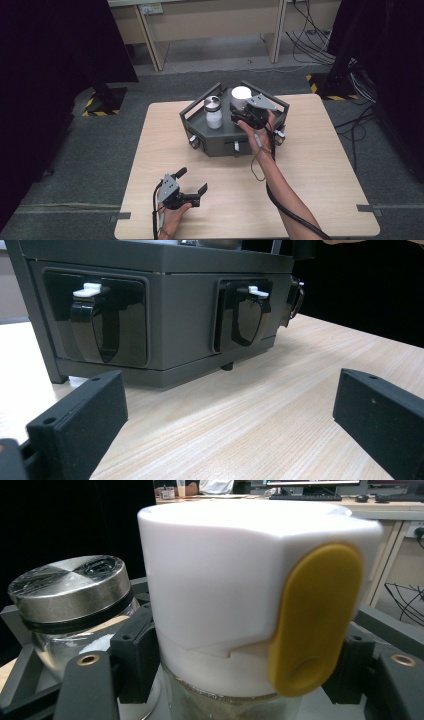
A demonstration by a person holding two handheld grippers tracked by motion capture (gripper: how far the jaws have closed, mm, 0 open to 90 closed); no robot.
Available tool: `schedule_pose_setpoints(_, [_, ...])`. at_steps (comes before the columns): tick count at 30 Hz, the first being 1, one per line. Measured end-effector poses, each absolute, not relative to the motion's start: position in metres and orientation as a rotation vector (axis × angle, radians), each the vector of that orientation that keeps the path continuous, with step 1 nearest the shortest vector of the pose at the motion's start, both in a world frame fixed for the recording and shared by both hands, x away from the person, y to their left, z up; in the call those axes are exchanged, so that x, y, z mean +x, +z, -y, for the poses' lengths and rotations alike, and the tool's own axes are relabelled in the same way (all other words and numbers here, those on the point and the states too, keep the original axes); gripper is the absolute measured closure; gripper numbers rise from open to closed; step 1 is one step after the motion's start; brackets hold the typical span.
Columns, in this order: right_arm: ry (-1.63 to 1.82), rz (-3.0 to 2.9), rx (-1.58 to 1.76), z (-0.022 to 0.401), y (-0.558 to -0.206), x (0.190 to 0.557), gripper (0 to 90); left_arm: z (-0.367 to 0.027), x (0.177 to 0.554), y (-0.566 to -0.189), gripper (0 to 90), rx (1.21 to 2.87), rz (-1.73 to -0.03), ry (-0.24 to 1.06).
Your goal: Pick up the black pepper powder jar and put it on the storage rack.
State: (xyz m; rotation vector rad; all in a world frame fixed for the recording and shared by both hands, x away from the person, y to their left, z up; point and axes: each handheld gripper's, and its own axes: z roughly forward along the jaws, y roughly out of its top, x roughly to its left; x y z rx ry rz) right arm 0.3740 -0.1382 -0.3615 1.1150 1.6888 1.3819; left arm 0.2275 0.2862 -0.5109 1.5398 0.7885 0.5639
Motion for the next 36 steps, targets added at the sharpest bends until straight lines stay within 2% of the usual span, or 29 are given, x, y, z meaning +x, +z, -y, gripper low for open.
schedule_pose_setpoints(29, [1.343,-1.657,1.089,0.128,-0.375,0.371,30.0,-0.285,0.226,-0.509,0.3,1.535,-0.779,0.564])
schedule_pose_setpoints(36, [1.362,-1.657,1.124,0.132,-0.376,0.37,19.6,-0.285,0.225,-0.509,0.3,1.534,-0.777,0.565])
